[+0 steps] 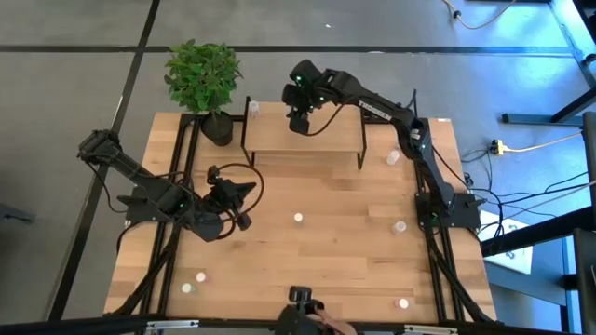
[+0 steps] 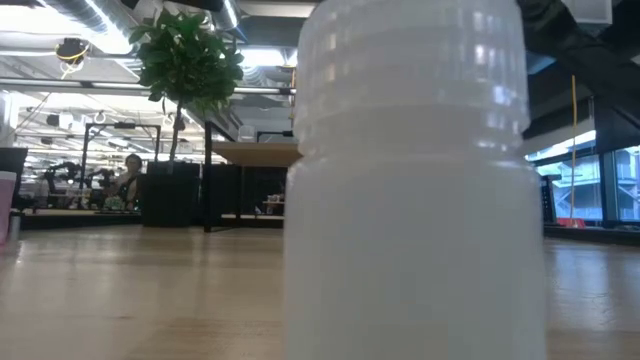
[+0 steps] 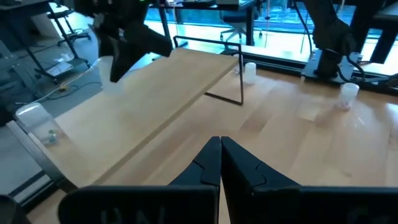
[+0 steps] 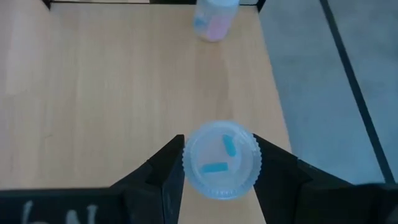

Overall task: Pick and place medicine bottles onto shelf by color
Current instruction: Put the center white pill bottle on the shelf

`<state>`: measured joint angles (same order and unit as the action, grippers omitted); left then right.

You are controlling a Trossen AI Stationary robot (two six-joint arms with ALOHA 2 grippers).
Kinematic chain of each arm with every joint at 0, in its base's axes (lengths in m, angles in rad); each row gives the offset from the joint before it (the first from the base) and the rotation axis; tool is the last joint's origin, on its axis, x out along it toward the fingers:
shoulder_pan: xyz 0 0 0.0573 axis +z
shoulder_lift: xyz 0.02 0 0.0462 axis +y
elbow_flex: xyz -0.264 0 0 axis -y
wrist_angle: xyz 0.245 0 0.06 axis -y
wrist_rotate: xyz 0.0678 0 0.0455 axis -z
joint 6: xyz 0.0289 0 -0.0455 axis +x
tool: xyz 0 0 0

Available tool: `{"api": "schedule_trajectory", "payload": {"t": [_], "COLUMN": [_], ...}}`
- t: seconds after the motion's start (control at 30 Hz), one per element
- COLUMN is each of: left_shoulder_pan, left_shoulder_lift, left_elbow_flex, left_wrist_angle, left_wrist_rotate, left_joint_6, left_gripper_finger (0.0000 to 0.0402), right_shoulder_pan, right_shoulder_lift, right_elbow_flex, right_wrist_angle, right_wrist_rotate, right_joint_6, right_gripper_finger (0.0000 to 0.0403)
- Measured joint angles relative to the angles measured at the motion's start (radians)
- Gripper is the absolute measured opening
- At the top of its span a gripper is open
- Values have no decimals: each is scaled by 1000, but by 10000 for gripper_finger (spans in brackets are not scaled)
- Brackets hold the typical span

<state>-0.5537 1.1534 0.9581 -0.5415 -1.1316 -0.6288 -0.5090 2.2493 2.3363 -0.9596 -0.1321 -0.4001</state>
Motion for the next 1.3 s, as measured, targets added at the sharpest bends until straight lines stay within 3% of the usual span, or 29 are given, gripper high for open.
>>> {"api": "schedule_trajectory", "payload": {"t": [0.53, 1.03, 1.3], "left_shoulder_pan": [3, 141, 164], "left_shoulder_lift": [0, 0, 0], "left_elbow_flex": [0, 0, 0], "left_wrist_angle": [-33, -60, -79], "left_wrist_rotate": [0, 0, 14], "left_joint_6": [-17, -15, -13], "left_gripper_finger": [0, 0, 0], "right_shoulder_pan": [-48, -64, -72], "right_shoulder_lift": [27, 33, 33], "right_elbow_flex": [0, 0, 0], "right_wrist_angle": [68, 65, 57], "right_wrist_rotate": [-8, -28, -28], "right_joint_6": [4, 3, 3], "right_gripper_finger": [158, 158, 158]}}
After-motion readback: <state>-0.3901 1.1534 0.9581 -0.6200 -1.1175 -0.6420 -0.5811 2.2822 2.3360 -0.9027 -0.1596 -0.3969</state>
